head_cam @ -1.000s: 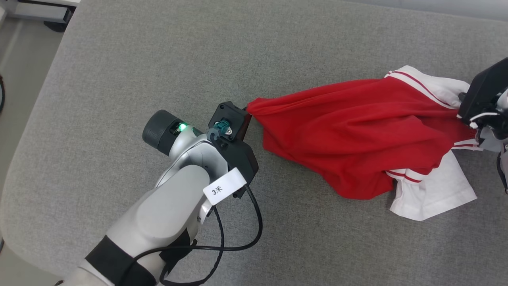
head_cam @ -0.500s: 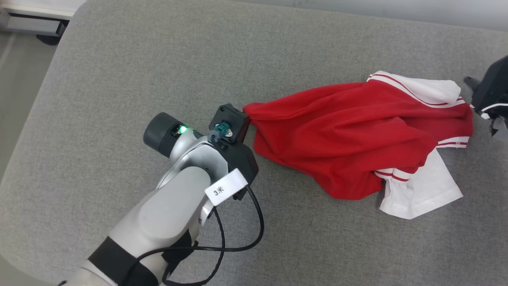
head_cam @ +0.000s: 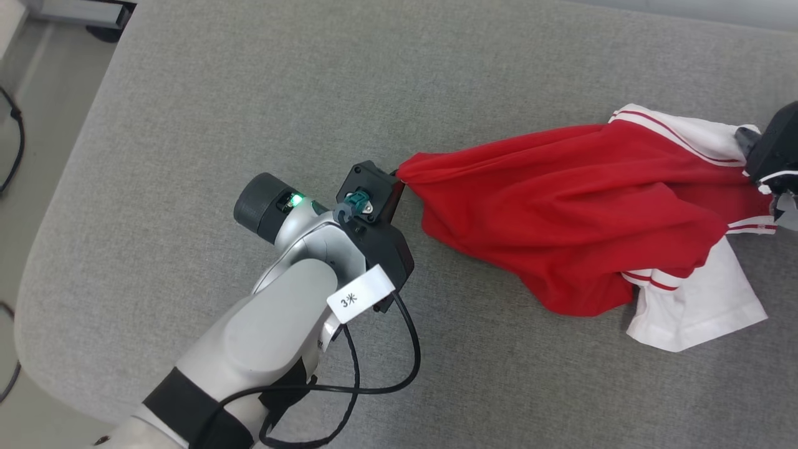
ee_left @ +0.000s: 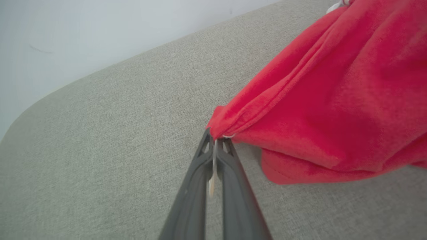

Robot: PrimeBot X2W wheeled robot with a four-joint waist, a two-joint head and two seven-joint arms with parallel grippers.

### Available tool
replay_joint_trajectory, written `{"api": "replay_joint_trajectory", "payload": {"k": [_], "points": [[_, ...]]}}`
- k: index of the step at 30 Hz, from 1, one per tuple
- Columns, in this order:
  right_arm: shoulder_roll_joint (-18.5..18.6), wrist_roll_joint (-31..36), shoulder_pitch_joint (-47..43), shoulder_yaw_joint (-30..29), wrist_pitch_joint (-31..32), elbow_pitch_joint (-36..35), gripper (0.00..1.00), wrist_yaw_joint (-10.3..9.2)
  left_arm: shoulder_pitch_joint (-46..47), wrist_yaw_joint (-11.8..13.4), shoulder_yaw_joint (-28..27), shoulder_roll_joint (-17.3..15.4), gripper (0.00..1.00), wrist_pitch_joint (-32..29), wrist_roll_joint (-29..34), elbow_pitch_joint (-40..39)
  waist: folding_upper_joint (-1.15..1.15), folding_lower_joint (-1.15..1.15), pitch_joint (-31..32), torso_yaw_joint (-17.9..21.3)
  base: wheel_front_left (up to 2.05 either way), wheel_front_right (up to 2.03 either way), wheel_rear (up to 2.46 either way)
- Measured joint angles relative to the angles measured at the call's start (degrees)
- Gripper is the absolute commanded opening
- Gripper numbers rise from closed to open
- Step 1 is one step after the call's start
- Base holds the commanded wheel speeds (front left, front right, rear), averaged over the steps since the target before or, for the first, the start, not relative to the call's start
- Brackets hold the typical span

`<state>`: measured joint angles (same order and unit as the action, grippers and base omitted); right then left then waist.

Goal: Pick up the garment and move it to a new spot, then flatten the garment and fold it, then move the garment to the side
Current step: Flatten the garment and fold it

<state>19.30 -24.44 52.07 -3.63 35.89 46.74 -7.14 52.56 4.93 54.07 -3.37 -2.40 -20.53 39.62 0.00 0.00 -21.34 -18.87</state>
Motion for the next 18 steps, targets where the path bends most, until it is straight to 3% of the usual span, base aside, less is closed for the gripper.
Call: {"api": "replay_joint_trajectory", "payload": {"k": [2,3,4,5,8,9,10,11,18], "points": [[-0.3,0.5,0.2,0.0,-0.1,0.5,0.99,-0.01,0.6,-0.4,0.0,0.1,0.00,0.0,-0.1,0.1,0.00,0.00,-0.3,-0.5,0.00,0.00,0.00],[-0.4,0.7,0.3,0.0,-0.2,0.7,0.79,-0.01,0.8,-0.4,-0.1,0.1,0.00,0.2,-0.1,0.2,0.00,0.00,-0.5,-0.7,0.00,0.00,0.00],[-0.4,1.0,0.6,0.0,-0.2,0.8,0.38,-0.01,0.9,-0.4,-0.1,0.1,0.00,0.2,-0.2,0.3,0.00,0.00,-0.6,-0.8,0.00,0.00,0.00],[-0.4,1.1,1.0,0.0,-0.4,1.0,0.30,-0.01,0.9,-0.4,-0.1,0.1,0.00,0.2,-0.3,0.3,0.00,0.00,-0.7,-0.9,0.00,0.00,0.00],[-0.5,1.4,1.5,0.0,-0.6,1.2,0.23,-0.01,1.0,-0.4,-0.2,0.3,0.00,0.2,-1.1,0.7,0.00,0.00,-0.9,-1.2,0.00,0.00,0.00],[-0.5,1.4,1.5,0.0,-0.7,1.3,0.13,-0.01,1.1,-0.4,-0.2,0.3,0.00,0.2,-1.3,0.8,0.00,0.00,-0.9,-1.2,0.00,0.00,0.00],[-0.5,1.5,1.5,0.1,-0.7,1.4,0.13,-0.01,1.2,-0.4,-0.2,0.4,0.00,0.2,-1.3,0.9,0.00,0.00,-0.9,-1.2,0.00,0.00,0.00],[-0.6,1.6,1.5,0.0,-0.7,1.5,0.00,0.00,1.5,-0.4,-0.2,0.5,0.00,0.2,-1.3,1.2,0.00,0.00,-0.9,-1.2,0.00,0.00,0.00],[-0.9,1.9,1.5,0.9,-2.1,2.1,0.00,0.01,2.0,-0.4,-0.7,0.7,0.00,1.2,-1.4,2.4,0.00,0.00,-0.2,-0.7,0.00,0.00,0.00]]}}
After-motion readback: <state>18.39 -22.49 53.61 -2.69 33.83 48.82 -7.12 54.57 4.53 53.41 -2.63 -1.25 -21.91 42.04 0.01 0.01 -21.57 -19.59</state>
